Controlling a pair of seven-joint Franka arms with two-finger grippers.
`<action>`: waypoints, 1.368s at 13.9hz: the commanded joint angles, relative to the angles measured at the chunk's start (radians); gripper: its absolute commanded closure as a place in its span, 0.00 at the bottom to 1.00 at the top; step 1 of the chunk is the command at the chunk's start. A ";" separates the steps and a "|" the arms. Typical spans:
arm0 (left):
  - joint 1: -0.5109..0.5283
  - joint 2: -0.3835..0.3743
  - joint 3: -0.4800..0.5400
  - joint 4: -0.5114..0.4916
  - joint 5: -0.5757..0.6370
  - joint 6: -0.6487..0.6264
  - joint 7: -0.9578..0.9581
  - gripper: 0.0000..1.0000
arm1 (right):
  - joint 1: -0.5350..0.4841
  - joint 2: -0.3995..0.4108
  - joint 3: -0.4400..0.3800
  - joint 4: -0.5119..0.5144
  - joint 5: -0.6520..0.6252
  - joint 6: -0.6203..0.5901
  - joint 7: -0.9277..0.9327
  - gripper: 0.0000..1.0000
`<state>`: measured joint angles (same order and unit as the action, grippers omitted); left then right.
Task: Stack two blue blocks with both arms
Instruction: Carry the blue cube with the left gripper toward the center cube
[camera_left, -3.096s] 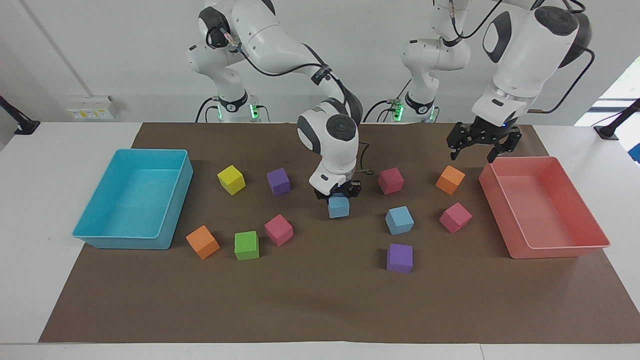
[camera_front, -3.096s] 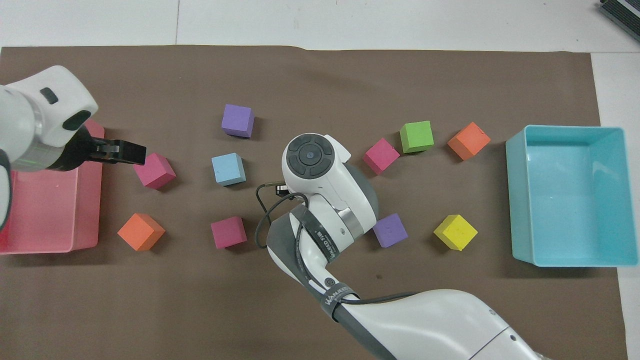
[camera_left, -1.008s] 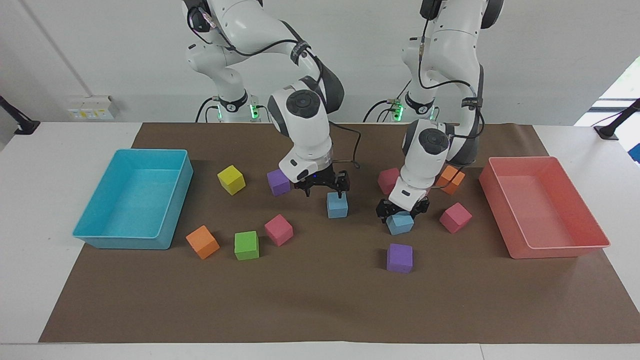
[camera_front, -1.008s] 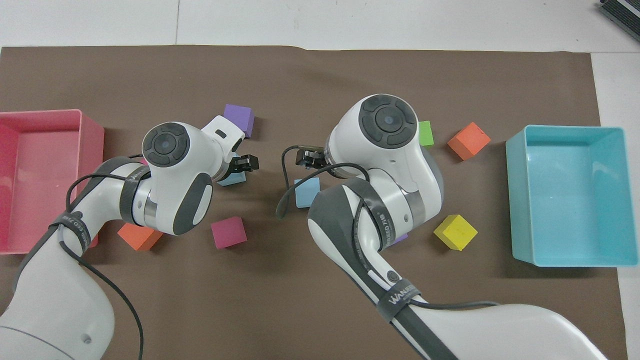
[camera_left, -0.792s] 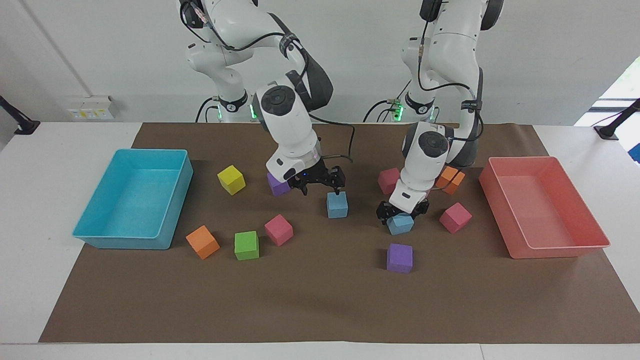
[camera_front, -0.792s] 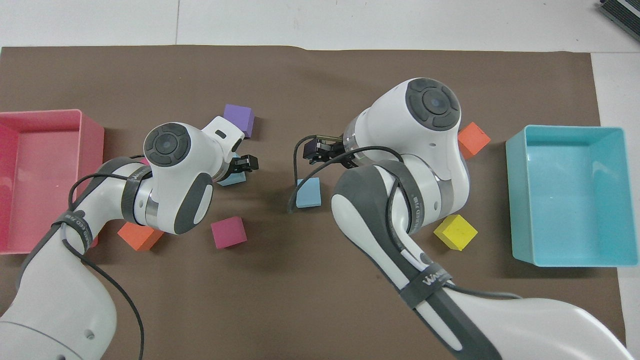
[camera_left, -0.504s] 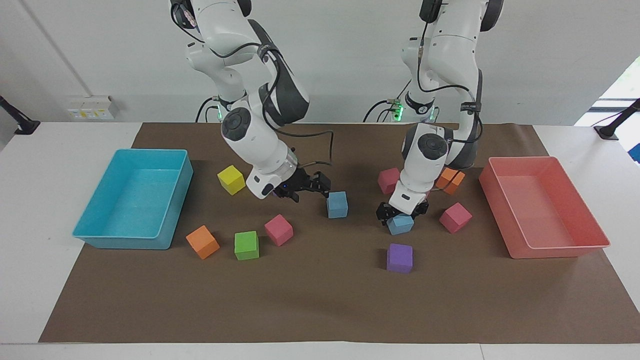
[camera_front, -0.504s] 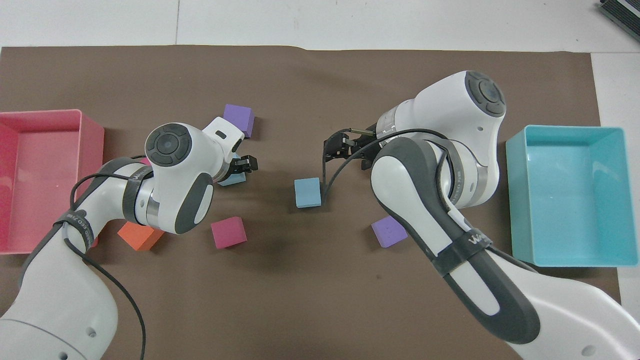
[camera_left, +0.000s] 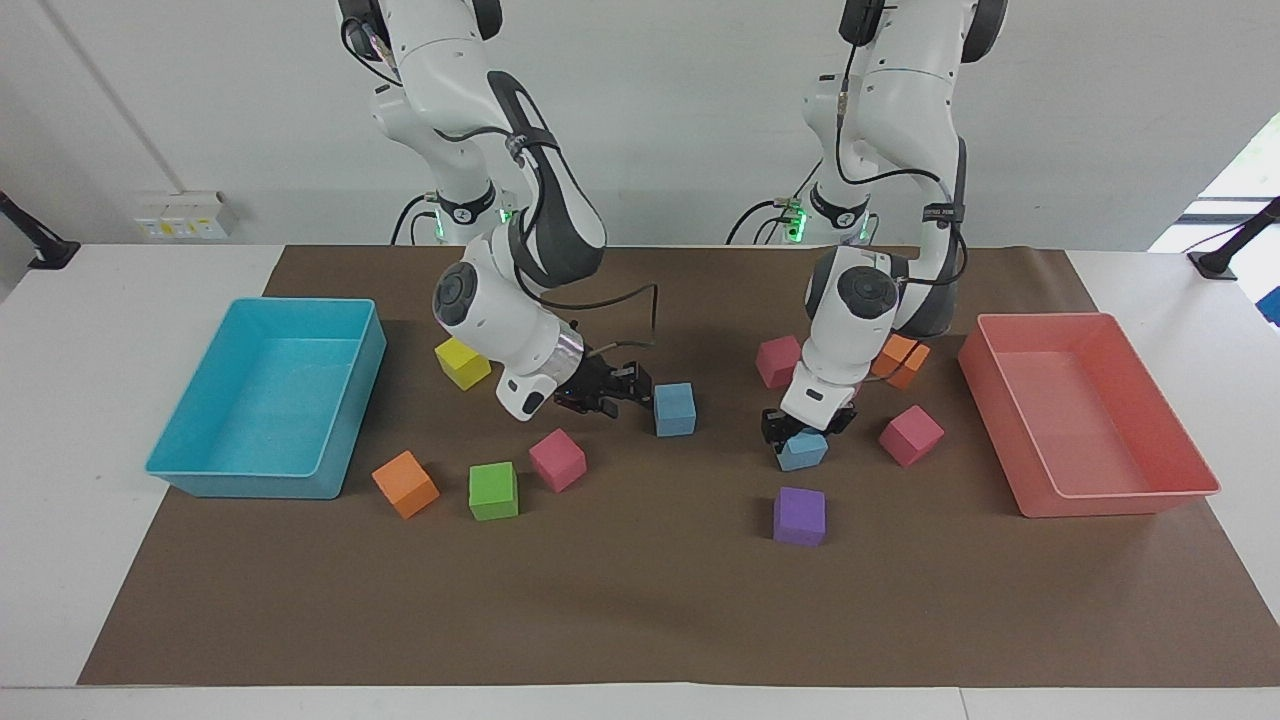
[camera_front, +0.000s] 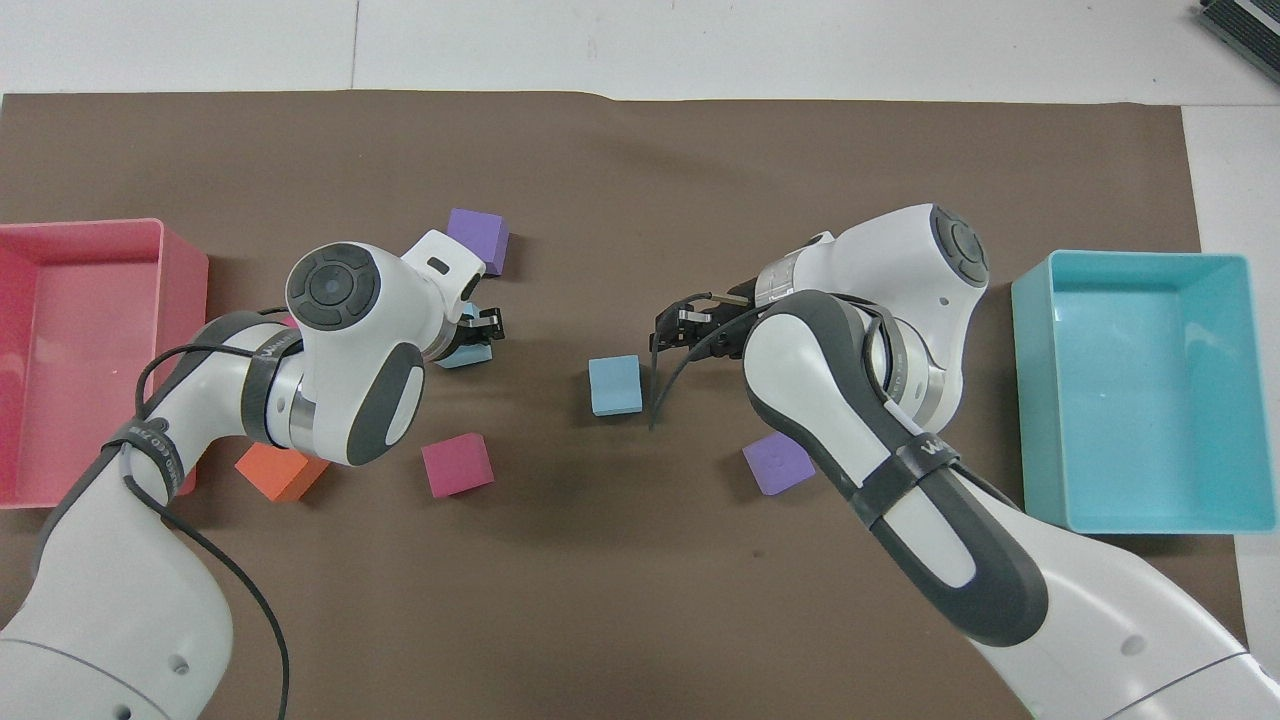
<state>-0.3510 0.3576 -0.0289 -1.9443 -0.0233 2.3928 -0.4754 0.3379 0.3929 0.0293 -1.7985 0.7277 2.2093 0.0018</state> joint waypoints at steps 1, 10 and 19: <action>-0.014 -0.028 0.015 0.013 0.014 -0.041 -0.017 1.00 | 0.001 -0.014 0.006 -0.051 0.042 0.039 -0.034 1.00; -0.051 -0.088 0.006 0.149 0.103 -0.253 -0.014 1.00 | -0.005 0.013 0.006 -0.122 0.269 0.089 -0.101 1.00; -0.201 -0.078 0.003 0.162 -0.024 -0.239 -0.048 1.00 | -0.042 0.024 0.006 -0.145 0.337 0.066 -0.143 1.00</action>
<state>-0.5254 0.2710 -0.0432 -1.8021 -0.0111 2.1679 -0.5123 0.3143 0.4236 0.0250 -1.9250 1.0289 2.2784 -0.0953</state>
